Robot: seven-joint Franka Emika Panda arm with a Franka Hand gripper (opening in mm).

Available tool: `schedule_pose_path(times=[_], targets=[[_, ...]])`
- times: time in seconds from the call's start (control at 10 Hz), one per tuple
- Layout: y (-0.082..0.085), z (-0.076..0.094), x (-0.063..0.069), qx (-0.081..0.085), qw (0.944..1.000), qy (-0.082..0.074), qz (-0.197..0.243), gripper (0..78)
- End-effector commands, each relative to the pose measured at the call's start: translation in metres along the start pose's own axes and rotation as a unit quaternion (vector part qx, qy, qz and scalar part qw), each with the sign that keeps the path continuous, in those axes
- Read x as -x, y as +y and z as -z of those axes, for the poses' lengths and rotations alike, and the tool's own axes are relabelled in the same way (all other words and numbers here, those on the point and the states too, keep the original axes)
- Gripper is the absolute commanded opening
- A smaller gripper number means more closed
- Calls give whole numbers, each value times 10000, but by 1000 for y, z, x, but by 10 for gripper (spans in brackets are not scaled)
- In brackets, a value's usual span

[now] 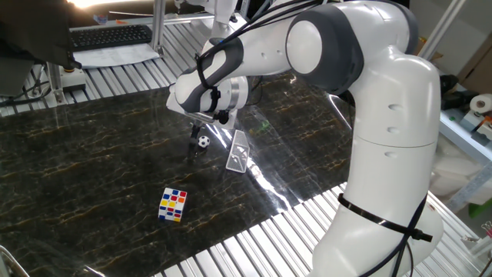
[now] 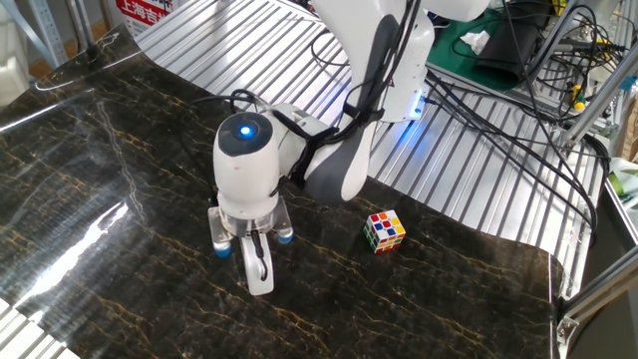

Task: Push the soccer ball into the goal

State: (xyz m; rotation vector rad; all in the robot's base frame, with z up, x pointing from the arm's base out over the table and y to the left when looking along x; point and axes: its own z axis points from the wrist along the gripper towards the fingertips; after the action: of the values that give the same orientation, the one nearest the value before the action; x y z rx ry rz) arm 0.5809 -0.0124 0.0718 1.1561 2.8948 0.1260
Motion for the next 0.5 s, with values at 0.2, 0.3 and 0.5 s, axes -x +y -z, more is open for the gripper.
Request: schedule_pose_path(times=[0.2,0.3,0.5], targets=[[-3,0,-1,-617,9978,111,221,0],[-7,-2,-1,-1417,9881,164,576,0],[-23,-5,1,-2392,9595,-73,1484,0]])
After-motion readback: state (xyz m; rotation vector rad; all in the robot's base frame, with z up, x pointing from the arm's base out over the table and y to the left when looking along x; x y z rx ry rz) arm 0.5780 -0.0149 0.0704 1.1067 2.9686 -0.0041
